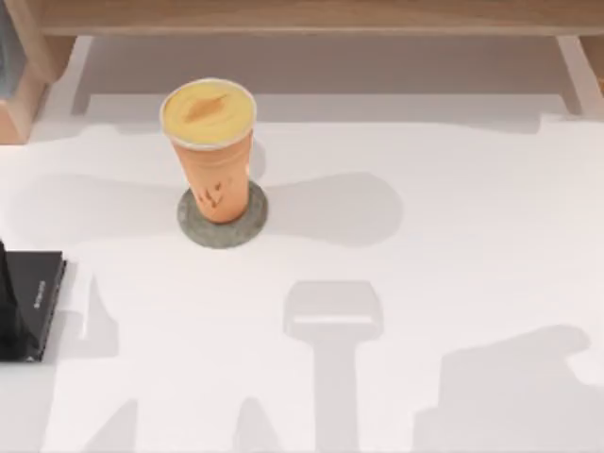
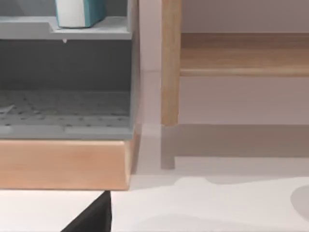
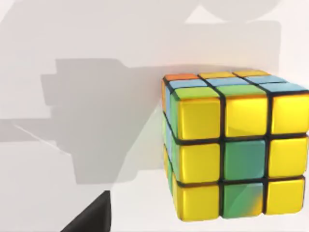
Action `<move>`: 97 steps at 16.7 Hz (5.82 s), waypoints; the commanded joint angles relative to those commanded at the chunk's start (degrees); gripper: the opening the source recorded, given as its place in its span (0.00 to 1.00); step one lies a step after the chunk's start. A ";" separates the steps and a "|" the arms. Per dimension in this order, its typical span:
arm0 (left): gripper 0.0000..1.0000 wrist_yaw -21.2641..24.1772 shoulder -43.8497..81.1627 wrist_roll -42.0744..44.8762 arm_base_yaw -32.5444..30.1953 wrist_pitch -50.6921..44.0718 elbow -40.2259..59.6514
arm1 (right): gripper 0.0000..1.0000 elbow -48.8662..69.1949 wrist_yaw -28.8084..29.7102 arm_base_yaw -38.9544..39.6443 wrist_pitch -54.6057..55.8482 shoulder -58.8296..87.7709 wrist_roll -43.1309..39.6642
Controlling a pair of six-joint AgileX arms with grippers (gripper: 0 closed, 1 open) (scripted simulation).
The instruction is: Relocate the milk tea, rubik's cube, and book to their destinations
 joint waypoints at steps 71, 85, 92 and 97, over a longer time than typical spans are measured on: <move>1.00 0.00 0.00 0.00 0.00 0.00 0.00 | 0.00 23.54 18.04 33.37 29.49 20.42 23.76; 1.00 0.00 0.00 0.00 0.00 0.00 0.00 | 0.00 44.81 36.10 51.25 60.65 24.18 35.48; 1.00 0.00 0.00 0.00 0.00 0.00 0.00 | 0.00 50.55 31.67 52.12 59.29 27.41 37.62; 1.00 0.00 0.00 0.00 0.00 0.00 0.00 | 0.00 62.99 26.82 50.29 55.49 36.32 39.80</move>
